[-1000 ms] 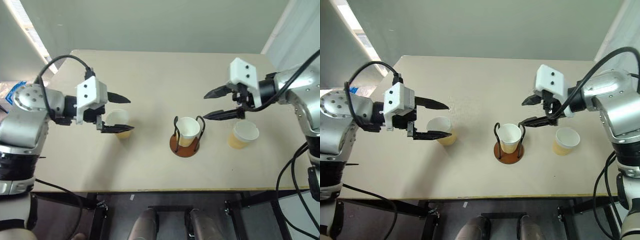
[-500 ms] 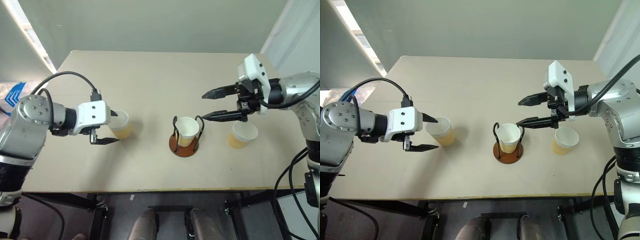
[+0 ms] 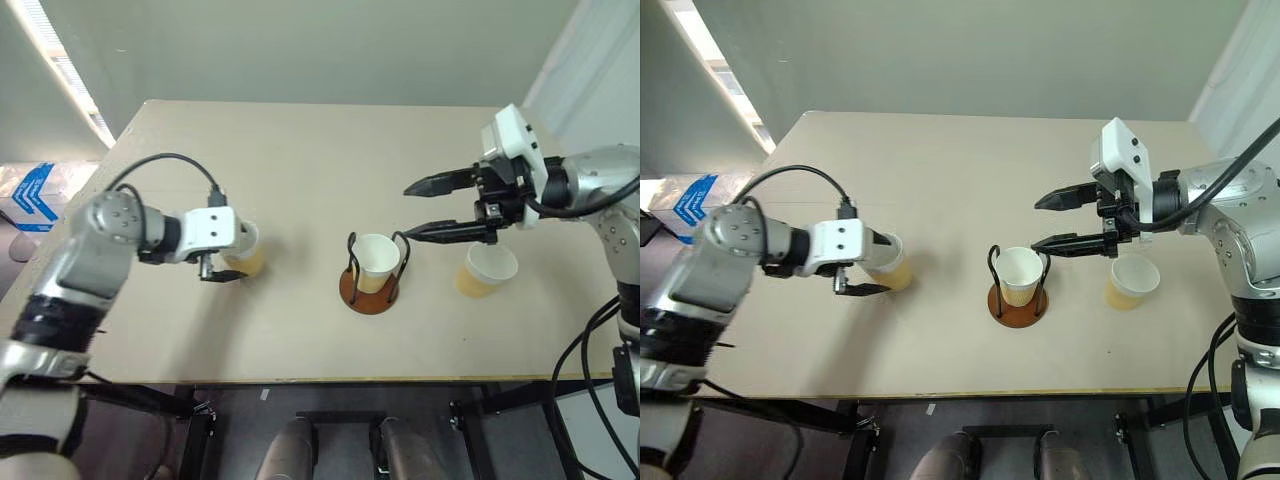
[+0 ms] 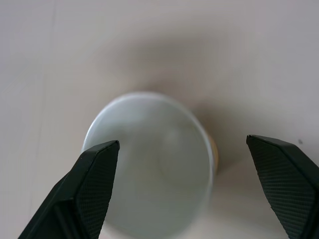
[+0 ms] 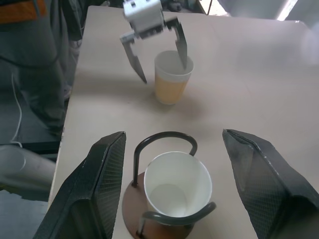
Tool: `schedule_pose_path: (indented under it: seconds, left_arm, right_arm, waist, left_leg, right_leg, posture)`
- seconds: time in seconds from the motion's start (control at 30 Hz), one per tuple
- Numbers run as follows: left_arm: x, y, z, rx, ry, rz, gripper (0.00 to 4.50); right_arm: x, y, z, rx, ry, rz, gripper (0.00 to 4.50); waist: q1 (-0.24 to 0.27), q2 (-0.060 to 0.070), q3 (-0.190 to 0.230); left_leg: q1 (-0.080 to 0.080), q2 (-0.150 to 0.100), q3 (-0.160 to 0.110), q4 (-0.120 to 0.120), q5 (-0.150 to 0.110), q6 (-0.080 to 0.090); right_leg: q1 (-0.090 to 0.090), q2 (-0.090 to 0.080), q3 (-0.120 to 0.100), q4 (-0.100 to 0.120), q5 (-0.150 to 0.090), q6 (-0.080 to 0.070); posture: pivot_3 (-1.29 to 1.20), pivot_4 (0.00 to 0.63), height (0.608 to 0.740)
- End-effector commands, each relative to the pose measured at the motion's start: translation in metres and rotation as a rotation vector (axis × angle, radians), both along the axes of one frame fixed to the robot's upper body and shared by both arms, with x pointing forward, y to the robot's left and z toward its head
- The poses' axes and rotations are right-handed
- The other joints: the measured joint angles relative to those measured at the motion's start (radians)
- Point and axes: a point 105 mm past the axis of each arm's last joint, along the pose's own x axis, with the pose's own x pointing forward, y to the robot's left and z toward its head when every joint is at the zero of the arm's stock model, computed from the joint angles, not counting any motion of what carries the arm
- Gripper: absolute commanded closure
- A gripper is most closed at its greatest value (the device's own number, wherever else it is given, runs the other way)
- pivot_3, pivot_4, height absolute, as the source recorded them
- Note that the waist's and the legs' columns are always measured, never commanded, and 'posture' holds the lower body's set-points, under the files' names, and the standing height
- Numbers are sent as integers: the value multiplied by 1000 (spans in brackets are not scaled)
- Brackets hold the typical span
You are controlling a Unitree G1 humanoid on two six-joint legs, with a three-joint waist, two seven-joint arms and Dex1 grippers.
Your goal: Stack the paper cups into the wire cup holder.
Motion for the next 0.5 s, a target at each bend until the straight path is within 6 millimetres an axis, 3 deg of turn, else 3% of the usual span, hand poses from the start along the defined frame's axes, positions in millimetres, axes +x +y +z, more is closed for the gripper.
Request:
schedule_pose_path:
  seconds: [0.03,0.33,0.5]
  left_arm:
    - [3,-4,8,0,-8,-46,964]
    - [3,-20,21,-106,27,-113,4356]
    - [-5,-36,40,-221,75,-156,4479]
  right_arm:
    - [-4,-4,11,24,-64,-9,1165]
    - [-11,-13,13,55,-37,-1,1165]
    - [-16,-19,8,44,1,12,1165]
  waist:
    - [0,0,0]
    - [-1,0,0]
    - [0,0,0]
  left_leg:
    - [0,0,0,0,0,0]
    - [-1,0,0,0,-1,0]
    - [-1,0,0,1,-1,1]
  right_leg:
    - [0,0,0,0,0,1]
    - [0,0,0,-2,5,8]
    - [1,0,0,-2,5,8]
  posture:
    - [0,150,740]
    - [0,150,740]
    - [0,150,740]
